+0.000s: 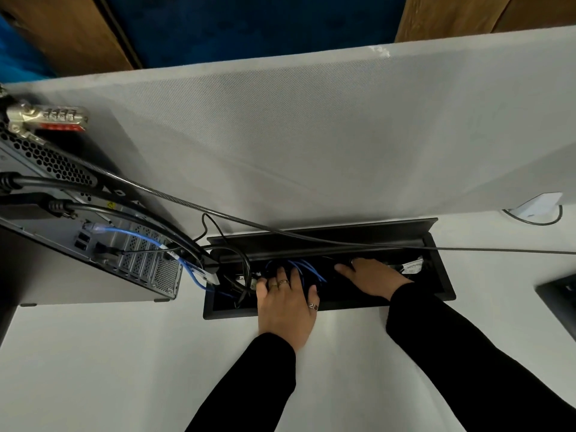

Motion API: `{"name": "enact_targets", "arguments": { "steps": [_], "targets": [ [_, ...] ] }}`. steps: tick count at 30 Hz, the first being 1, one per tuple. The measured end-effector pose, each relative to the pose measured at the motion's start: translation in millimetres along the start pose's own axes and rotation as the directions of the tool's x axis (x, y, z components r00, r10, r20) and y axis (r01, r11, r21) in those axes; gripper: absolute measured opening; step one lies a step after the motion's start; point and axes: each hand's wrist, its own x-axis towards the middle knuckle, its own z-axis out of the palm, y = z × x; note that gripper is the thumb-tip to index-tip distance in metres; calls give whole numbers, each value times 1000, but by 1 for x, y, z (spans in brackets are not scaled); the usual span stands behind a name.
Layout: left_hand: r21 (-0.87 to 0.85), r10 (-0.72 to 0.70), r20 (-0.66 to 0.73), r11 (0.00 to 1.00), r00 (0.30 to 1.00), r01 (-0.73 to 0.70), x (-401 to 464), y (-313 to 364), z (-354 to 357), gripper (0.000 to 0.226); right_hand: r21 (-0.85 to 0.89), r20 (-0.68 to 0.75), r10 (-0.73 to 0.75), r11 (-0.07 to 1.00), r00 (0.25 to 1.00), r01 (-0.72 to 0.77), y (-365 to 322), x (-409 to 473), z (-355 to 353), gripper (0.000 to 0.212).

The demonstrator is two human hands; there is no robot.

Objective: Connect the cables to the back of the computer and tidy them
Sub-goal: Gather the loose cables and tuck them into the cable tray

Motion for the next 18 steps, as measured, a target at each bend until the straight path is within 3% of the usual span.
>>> {"name": "enact_targets", "arguments": {
  "steps": [3, 5, 7, 8, 9, 11, 13, 15, 18],
  "targets": [
    [-74, 57, -85, 995, 995, -64, -3, -4, -1, 51, -55, -65, -40, 998, 997, 37, 6, -12, 2, 57],
    [-177, 204, -215, 954, 955, -243, -13, -14, -3, 40, -70, -150, -106, 993, 983, 96, 7, -21, 1, 49],
    [-278, 364, -326, 845, 872, -457, -28, -27, -9, 34, -72, -258, -190, 982, 947, 177, 5, -32, -3, 40],
    [-336, 378, -382, 793, 843, -508, -37, -35, -13, 34, -96, -321, -224, 974, 920, 203, 1, -39, -5, 37],
    [-405, 337, -439, 753, 833, -519, -46, -43, -17, 35, -123, -382, -258, 966, 887, 228, -3, -45, -7, 33],
    [-632, 99, -456, 664, 885, -400, -63, -58, -27, 32, -99, -449, -323, 945, 833, 313, -15, -56, -6, 27],
    [-850, -234, -337, 491, 912, -188, -72, -70, -37, 28, 13, -430, -381, 904, 819, 427, -34, -63, -2, 23],
    [-946, -468, -180, 322, 865, -22, -68, -82, -38, 35, 134, -395, -415, 856, 819, 499, -55, -63, 6, 19],
    [-988, -532, -62, 155, 844, 25, -50, -101, -36, 37, 253, -390, -427, 803, 816, 540, -82, -48, 20, 18]
  ]
}}
